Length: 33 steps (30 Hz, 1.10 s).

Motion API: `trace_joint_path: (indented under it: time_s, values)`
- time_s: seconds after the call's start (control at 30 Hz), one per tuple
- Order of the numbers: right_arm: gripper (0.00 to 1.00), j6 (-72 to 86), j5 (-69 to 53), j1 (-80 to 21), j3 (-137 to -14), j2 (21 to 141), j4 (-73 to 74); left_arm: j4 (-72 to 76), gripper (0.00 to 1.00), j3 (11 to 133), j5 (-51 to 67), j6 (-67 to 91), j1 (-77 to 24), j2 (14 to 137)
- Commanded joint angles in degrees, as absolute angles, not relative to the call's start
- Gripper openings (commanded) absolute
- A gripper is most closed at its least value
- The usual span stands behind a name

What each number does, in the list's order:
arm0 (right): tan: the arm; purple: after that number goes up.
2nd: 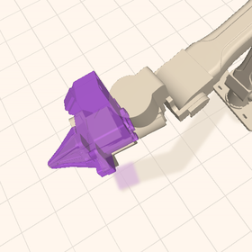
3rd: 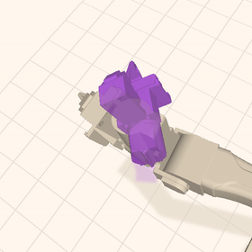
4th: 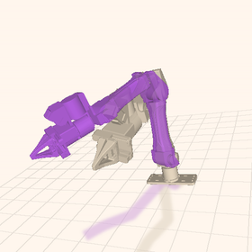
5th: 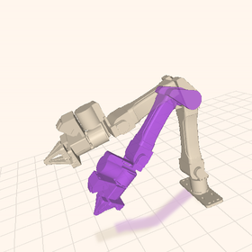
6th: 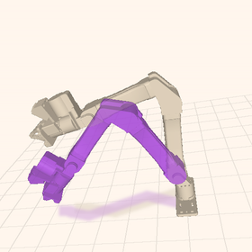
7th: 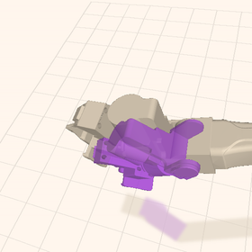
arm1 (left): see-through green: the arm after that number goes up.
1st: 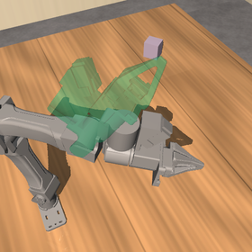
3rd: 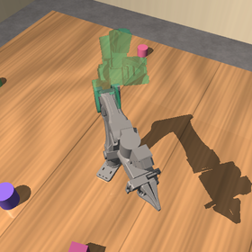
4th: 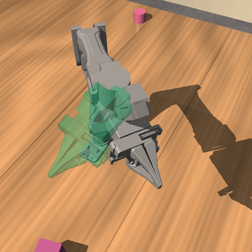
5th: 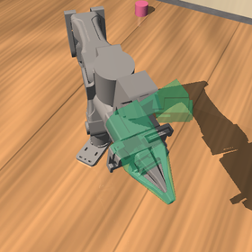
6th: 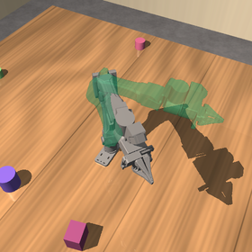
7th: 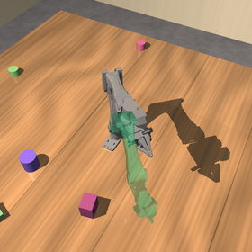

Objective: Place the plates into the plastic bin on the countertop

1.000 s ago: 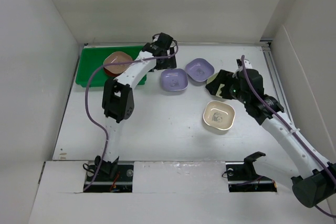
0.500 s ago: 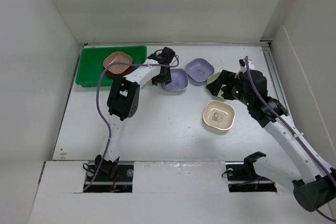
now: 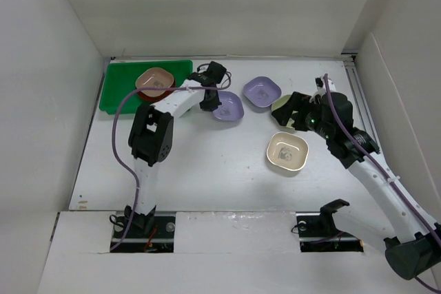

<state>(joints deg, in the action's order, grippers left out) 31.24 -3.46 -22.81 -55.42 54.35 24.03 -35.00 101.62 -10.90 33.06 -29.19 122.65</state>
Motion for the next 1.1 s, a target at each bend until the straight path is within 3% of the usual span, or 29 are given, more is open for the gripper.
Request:
trace_joint_path:
  time_s: [0.0,0.13,0.33,0.7,0.83,1.07]
  values:
    - [0.86,30.50,-4.57,-22.32,-56.78,53.35,23.29,-39.37,0.00,100.89,-14.24,33.05,-29.44,114.54]
    - [0.86,31.03,-4.57,-22.32,-57.30,53.35,22.15,-41.12,0.00,106.60,-14.24,31.12,-29.44,111.09]
    - [0.86,31.03,-5.19,-23.38,-57.83,55.19,20.75,-45.08,0.00,119.25,-13.37,32.34,-21.02,114.77]
    - [0.86,31.03,-7.82,-23.38,-52.47,58.97,16.44,-39.53,0.00,122.68,-7.92,36.20,-2.65,118.81]
    - [0.86,30.50,-9.14,-23.38,-52.47,60.20,15.91,-36.57,0.00,120.51,-0.64,37.78,4.81,119.36]
    - [0.86,30.50,-9.67,-23.38,-52.47,60.73,15.38,-34.98,0.00,120.32,0.97,38.32,6.15,122.78]
